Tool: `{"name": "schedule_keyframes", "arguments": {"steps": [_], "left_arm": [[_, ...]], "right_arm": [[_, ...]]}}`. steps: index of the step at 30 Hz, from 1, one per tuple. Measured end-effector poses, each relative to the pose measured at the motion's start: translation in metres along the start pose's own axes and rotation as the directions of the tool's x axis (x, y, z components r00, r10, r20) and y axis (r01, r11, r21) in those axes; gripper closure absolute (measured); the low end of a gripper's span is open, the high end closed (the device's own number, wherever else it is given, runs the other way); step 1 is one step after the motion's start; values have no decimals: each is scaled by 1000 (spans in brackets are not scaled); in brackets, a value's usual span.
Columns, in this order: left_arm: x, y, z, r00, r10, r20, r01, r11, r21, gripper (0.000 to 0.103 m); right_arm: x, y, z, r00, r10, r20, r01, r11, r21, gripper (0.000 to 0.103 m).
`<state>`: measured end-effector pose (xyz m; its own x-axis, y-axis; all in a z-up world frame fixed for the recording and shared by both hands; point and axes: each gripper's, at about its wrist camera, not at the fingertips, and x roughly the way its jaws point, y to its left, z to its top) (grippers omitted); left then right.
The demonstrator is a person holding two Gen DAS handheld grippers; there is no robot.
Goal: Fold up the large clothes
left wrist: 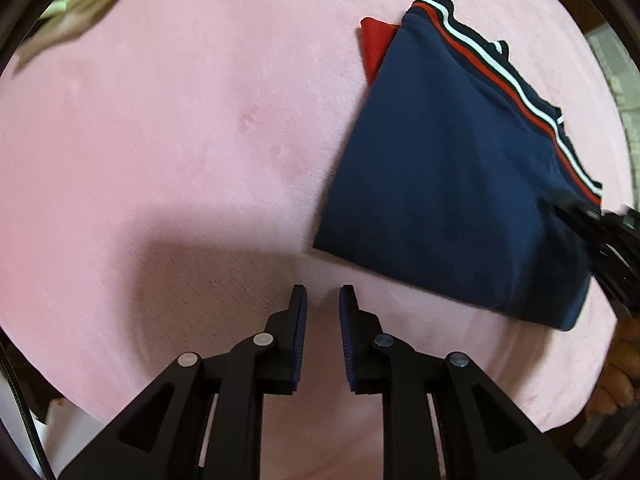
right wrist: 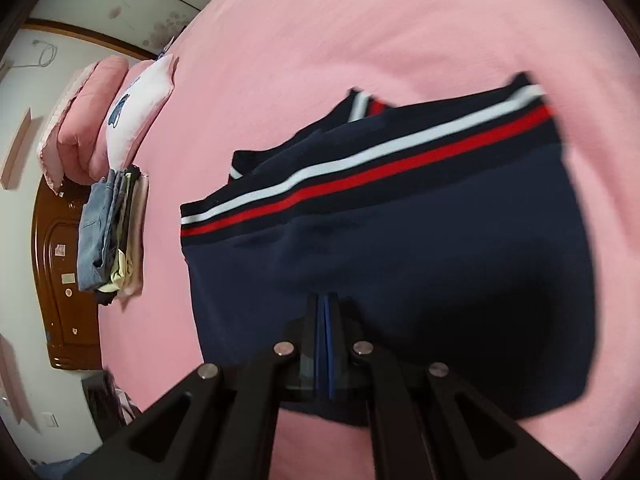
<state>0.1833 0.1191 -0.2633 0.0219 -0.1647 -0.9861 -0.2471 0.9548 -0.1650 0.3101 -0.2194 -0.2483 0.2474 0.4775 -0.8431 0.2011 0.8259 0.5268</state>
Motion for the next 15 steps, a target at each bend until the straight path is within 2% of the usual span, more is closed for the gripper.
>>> {"name": "schedule_keyframes", "arguments": {"steps": [2, 3, 5, 7, 8, 10, 12, 15], "left_arm": [[0, 10, 0, 999, -37, -2, 37, 999, -19, 86], [9, -2, -1, 999, -50, 0, 50, 998, -29, 83], [8, 9, -1, 996, -90, 7, 90, 994, -61, 81], [-2, 21, 7, 987, -161, 5, 161, 980, -118, 77], [-3, 29, 6, 980, -200, 3, 198, 969, -148, 75], [-3, 38, 4, 952, -306, 6, 300, 928, -222, 60], [-2, 51, 2, 931, -365, 21, 357, 895, -268, 57], [-5, 70, -5, 915, -400, 60, 399, 868, -295, 57]], "right_arm": [[13, 2, -1, 998, -66, -24, 66, 998, -4, 103], [23, 2, -1, 994, -105, -43, 105, 994, -10, 103], [37, 5, -2, 991, -117, -66, 116, 993, -28, 103], [44, 12, 0, 983, -164, -77, 159, 985, -69, 103], [46, 16, 1, 979, -188, -84, 180, 979, -94, 103], [46, 21, 2, 972, -217, -93, 205, 971, -125, 103], [46, 23, 2, 969, -227, -98, 212, 967, -143, 103], [46, 20, 4, 972, -209, -104, 195, 973, -126, 103]]}}
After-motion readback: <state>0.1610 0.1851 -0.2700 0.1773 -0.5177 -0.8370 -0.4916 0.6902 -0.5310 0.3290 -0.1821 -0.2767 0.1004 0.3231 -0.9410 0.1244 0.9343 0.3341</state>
